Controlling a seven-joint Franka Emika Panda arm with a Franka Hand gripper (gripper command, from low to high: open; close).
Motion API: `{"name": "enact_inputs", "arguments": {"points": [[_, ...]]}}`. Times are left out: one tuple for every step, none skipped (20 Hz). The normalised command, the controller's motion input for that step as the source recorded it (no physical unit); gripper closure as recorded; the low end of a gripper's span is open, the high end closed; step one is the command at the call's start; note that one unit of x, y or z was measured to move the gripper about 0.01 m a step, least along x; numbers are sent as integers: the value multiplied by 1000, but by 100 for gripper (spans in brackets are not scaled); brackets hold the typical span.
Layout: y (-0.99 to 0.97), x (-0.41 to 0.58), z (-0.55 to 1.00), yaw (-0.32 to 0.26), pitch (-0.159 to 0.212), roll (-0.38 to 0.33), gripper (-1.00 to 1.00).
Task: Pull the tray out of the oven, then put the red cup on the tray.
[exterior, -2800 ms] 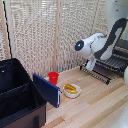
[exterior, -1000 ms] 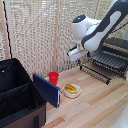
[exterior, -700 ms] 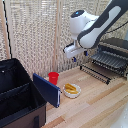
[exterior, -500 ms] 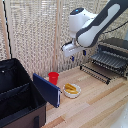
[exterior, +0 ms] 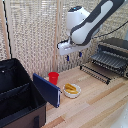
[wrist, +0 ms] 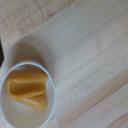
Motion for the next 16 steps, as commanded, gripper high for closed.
{"name": "enact_inputs", "arguments": {"points": [[106,523,143,-182,105,235,-100],[109,537,143,-179,105,234,-100],[111,543,143,-176,106,236,-100],[117,549,143,-172,107,236,-100],[151,586,149,-156,110,236,-100],[151,586,123,-158,114,235,-100],[174,597,63,-154,122,233,-100],[186,603,11,-153,122,222,-100],[191,609,0,-153,123,214,-100],[177,611,0,-154,122,211,-100],[174,614,0,-155,121,207,-100],[169,617,0,-159,117,201,-100],[160,620,0,-163,110,185,-100],[180,586,0,-162,106,175,-100],[154,514,0,-162,76,154,-100],[146,466,-3,-163,52,130,-100]]}}
